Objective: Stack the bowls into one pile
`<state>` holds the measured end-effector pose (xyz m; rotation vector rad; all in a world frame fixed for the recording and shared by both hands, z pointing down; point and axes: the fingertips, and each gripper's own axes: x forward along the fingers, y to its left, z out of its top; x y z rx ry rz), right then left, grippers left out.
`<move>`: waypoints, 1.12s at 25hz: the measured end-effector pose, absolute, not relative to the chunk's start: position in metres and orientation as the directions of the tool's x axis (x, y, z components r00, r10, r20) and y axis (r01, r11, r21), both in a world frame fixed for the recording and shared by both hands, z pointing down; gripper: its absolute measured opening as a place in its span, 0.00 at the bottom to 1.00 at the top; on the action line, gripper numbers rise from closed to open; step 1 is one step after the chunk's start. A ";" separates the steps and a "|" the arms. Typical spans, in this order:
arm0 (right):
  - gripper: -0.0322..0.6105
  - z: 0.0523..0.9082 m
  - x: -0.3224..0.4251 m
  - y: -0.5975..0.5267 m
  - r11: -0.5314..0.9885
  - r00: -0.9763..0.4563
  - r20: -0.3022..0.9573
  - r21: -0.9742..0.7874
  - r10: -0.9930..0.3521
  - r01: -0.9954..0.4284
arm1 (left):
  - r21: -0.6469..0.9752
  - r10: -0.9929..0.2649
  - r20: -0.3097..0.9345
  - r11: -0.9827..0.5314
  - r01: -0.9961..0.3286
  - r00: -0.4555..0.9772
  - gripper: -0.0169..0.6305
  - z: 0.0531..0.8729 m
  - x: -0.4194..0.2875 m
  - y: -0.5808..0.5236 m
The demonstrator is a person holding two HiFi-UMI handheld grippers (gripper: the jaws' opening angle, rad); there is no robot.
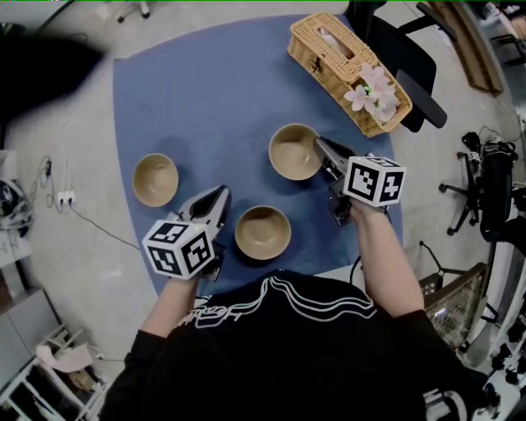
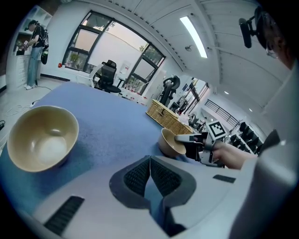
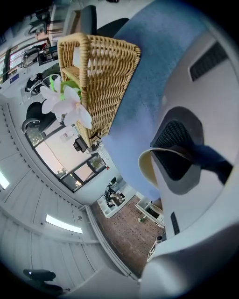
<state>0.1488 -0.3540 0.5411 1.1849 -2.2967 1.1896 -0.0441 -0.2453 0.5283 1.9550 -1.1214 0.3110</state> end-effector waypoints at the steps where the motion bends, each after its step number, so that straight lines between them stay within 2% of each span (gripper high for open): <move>1: 0.12 0.541 0.150 -0.353 0.317 -0.614 0.576 -0.537 -0.539 -0.782 | 0.543 -0.596 0.568 -0.247 -0.803 0.567 0.06 0.528 -0.045 -0.243; 15: 0.12 0.497 0.149 -0.320 0.352 -0.639 0.492 -0.555 -0.592 -0.753 | 0.524 -0.650 0.552 -0.216 -0.824 0.522 0.06 0.508 -0.054 -0.198; 28: 0.12 0.460 0.133 -0.250 0.420 -0.681 0.451 -0.551 -0.577 -0.721 | 0.518 -0.696 0.522 -0.202 -0.831 0.494 0.06 0.484 -0.062 -0.132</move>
